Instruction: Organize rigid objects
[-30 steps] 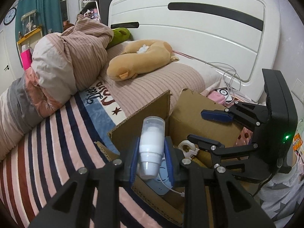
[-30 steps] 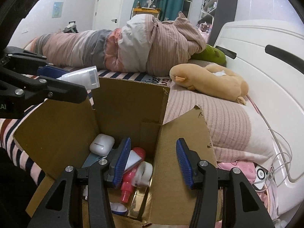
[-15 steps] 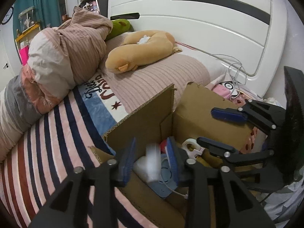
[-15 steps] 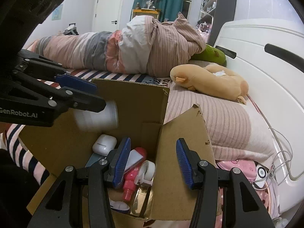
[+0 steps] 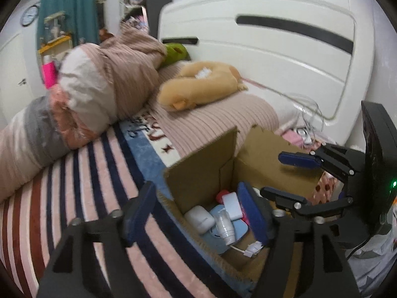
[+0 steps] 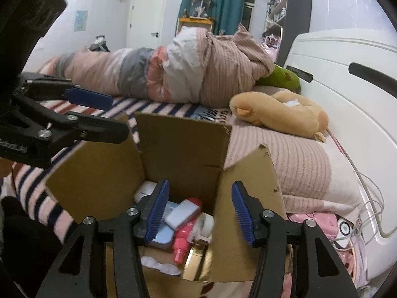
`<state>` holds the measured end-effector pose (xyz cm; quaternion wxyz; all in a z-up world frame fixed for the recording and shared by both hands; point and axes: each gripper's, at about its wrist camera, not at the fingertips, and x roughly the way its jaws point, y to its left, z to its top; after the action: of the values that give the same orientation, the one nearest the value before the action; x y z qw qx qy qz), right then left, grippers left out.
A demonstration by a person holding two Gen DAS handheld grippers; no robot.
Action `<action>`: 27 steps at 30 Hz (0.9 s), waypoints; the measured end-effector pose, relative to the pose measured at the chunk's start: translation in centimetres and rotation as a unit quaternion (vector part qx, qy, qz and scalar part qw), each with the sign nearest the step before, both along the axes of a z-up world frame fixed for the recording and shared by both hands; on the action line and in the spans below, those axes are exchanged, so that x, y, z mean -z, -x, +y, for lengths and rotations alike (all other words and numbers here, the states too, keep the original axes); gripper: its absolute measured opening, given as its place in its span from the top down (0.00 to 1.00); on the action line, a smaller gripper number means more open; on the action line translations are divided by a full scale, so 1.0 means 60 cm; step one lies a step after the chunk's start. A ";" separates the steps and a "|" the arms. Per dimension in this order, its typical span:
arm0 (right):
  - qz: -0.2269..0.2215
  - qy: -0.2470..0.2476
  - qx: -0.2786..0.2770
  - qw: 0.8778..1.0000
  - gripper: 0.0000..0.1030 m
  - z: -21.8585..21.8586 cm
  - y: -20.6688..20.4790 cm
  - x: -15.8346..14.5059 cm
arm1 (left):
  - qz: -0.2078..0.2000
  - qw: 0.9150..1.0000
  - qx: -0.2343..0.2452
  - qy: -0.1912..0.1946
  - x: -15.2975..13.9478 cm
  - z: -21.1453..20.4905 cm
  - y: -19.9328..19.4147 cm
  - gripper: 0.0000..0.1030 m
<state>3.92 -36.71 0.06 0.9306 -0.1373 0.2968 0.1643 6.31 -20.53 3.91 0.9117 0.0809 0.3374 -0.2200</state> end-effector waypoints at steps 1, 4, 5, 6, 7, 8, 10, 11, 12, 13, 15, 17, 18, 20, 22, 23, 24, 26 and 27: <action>-0.002 -0.008 -0.006 1.000 0.46 0.001 0.003 -0.005 | -0.009 1.000 -0.011 0.003 -0.006 0.008 0.009 0.25; -0.011 -0.038 -0.030 0.999 0.36 0.004 0.016 -0.025 | -0.039 0.998 -0.043 0.006 -0.023 0.032 0.045 0.17; -0.016 -0.048 -0.038 0.998 0.34 0.004 0.020 -0.032 | -0.042 0.998 -0.052 0.009 -0.026 0.040 0.052 0.14; -0.021 -0.059 -0.048 0.997 0.29 0.006 0.026 -0.039 | -0.044 0.997 -0.064 0.014 -0.029 0.049 0.059 0.11; -0.027 -0.068 -0.055 0.996 0.24 0.008 0.030 -0.045 | -0.046 0.996 -0.076 0.020 -0.031 0.058 0.067 0.09; -0.033 -0.076 -0.062 0.995 0.21 0.010 0.035 -0.050 | -0.052 0.994 -0.090 0.026 -0.033 0.069 0.077 0.06; -0.056 -0.089 -0.072 0.992 0.08 0.015 0.046 -0.062 | -0.065 0.992 -0.108 0.030 -0.033 0.084 0.090 0.04; -0.067 -0.094 -0.076 0.990 0.07 0.016 0.052 -0.066 | -0.071 0.989 -0.124 0.031 -0.033 0.094 0.098 0.04; -0.078 -0.103 -0.083 0.988 0.05 0.017 0.060 -0.070 | -0.073 0.988 -0.135 0.033 -0.031 0.101 0.102 0.04; -0.080 -0.108 -0.086 0.987 0.05 0.019 0.062 -0.073 | -0.074 0.985 -0.149 0.038 -0.029 0.112 0.108 0.04; -0.082 -0.124 -0.092 0.985 0.05 0.019 0.067 -0.075 | -0.075 0.983 -0.163 0.048 -0.023 0.126 0.116 0.04; -0.083 -0.139 -0.096 0.982 0.05 0.021 0.070 -0.075 | -0.077 0.981 -0.173 0.052 -0.016 0.139 0.123 0.04; -0.082 -0.143 -0.097 0.982 0.05 0.021 0.070 -0.074 | -0.077 0.980 -0.177 0.051 -0.014 0.142 0.124 0.04; -0.075 -0.152 -0.098 0.981 0.05 0.022 0.069 -0.070 | -0.078 0.978 -0.185 0.051 -0.010 0.150 0.128 0.04; -0.069 -0.160 -0.097 0.980 0.05 0.023 0.068 -0.067 | -0.077 0.977 -0.190 0.054 -0.009 0.156 0.131 0.04; -0.068 -0.160 -0.096 0.980 0.05 0.024 0.070 -0.066 | -0.078 0.977 -0.192 0.057 -0.008 0.161 0.133 0.04; -0.068 -0.161 -0.096 0.980 0.05 0.025 0.070 -0.066 | -0.078 0.977 -0.193 0.057 -0.008 0.162 0.132 0.04; -0.068 -0.160 -0.097 0.980 0.05 0.024 0.070 -0.066 | -0.080 0.976 -0.197 0.055 -0.009 0.164 0.133 0.04; -0.068 -0.160 -0.097 0.980 0.05 0.024 0.070 -0.066 | -0.081 0.975 -0.199 0.054 -0.009 0.164 0.134 0.04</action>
<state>-0.29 -35.25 4.01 0.9382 -0.0258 0.1879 0.2894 -1.70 -10.68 4.43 0.9645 -0.0198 0.2595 -0.0450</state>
